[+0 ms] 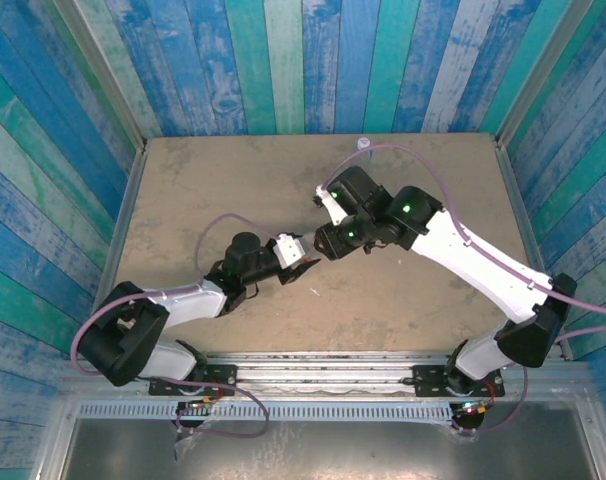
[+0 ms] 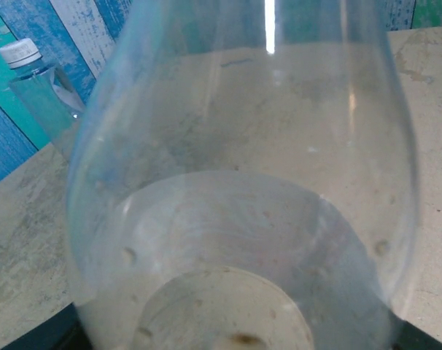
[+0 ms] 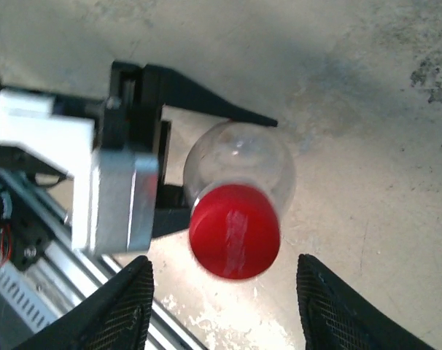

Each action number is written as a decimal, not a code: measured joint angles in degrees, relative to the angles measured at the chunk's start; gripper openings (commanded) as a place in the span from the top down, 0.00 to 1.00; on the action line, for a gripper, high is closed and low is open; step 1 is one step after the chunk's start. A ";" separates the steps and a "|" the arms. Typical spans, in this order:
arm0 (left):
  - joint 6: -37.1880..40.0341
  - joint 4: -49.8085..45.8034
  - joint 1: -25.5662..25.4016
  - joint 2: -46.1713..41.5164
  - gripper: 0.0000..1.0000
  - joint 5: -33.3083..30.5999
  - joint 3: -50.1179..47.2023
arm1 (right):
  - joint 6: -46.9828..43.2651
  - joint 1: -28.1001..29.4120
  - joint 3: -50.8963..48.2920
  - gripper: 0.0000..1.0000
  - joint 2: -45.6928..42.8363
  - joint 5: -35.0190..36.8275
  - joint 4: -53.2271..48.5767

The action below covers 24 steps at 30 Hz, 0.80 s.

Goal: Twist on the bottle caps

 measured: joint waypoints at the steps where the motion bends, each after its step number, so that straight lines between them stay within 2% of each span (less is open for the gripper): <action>1: 0.02 -0.24 0.00 -0.24 0.40 0.87 0.00 | -2.16 0.00 -0.09 0.35 -0.63 -0.94 0.04; 8: 1.51 -3.39 0.00 -2.71 0.42 9.16 -0.07 | -31.98 0.00 -5.18 0.27 -9.05 -7.41 1.40; 13: 2.67 -8.50 0.00 -2.73 0.41 13.42 -0.02 | -50.25 -0.31 -5.51 0.34 -10.14 -10.23 -0.31; 18: 3.48 -10.67 0.00 -3.17 0.40 15.32 0.04 | -58.82 -1.16 -1.29 0.41 -5.92 -12.41 -3.23; 24: 4.42 -11.85 0.00 -3.28 0.40 16.24 0.39 | -63.56 -1.18 0.92 0.46 -1.53 -14.53 -5.92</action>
